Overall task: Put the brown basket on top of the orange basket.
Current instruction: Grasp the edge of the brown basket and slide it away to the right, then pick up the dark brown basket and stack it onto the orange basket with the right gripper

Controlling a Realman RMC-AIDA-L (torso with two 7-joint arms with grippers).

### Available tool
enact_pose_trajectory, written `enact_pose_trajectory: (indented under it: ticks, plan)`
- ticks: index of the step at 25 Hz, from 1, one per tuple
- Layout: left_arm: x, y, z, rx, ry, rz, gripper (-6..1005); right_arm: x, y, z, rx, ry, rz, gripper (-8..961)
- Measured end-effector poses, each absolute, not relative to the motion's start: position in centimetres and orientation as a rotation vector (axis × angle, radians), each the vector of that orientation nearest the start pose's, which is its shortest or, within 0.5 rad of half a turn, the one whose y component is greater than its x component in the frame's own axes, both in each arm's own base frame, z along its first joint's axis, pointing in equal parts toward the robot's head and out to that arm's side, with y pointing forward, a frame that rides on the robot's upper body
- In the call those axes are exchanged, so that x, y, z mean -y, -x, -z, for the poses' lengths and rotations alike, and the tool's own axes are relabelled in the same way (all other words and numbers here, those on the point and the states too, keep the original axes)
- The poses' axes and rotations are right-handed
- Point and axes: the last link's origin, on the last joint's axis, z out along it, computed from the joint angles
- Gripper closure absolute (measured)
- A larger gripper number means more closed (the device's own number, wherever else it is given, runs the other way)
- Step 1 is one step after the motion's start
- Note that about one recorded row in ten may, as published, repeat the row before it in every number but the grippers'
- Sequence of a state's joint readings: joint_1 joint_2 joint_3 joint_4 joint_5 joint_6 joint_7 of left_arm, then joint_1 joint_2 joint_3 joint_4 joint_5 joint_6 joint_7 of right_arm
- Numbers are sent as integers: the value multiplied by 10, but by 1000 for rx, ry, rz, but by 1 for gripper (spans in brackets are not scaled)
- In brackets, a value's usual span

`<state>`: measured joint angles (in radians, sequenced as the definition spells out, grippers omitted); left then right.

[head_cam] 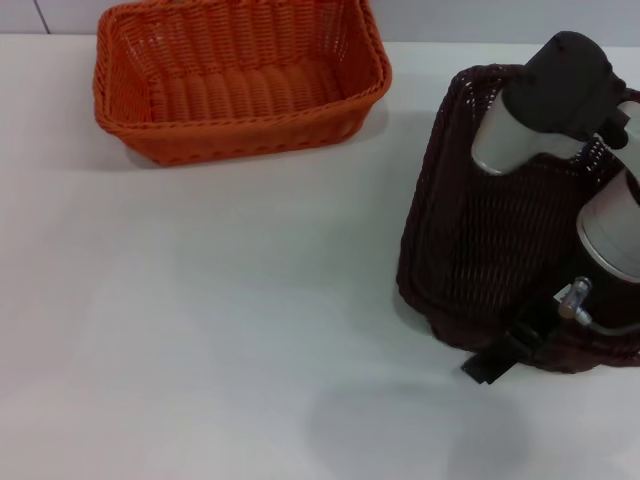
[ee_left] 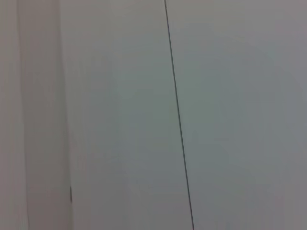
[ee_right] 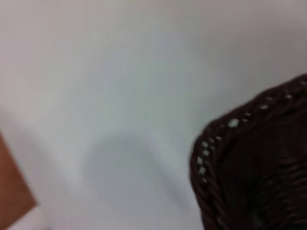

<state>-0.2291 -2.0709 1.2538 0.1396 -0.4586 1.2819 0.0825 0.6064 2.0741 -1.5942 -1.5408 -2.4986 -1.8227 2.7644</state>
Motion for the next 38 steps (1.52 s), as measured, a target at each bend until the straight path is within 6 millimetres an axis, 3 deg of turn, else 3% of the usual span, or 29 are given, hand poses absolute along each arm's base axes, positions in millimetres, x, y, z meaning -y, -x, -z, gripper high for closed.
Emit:
enact_pose_trajectory:
  ticks: [12, 16, 20, 22, 25, 31, 38]
  plan:
    - [-239, 437, -100, 533, 896, 327, 258, -312, -145, 35, -853, 2721, 818, 240]
    - [-240, 437, -100, 533, 895, 329, 258, -312, -140, 34, -803, 2746, 799, 398]
    - [-242, 436, -100, 531, 896, 334, 259, -313, -114, 18, -741, 2787, 602, 605]
    - [-243, 435, -100, 530, 896, 336, 259, -313, -107, 13, -735, 2802, 549, 661]
    - [-247, 434, -99, 534, 901, 341, 259, -314, -81, 0, -700, 2879, 355, 744]
    - [-248, 434, -99, 536, 903, 342, 258, -314, -59, -11, -657, 2943, 221, 808]
    - [-248, 434, -100, 536, 899, 342, 259, -296, -31, -22, -587, 3078, 49, 817]
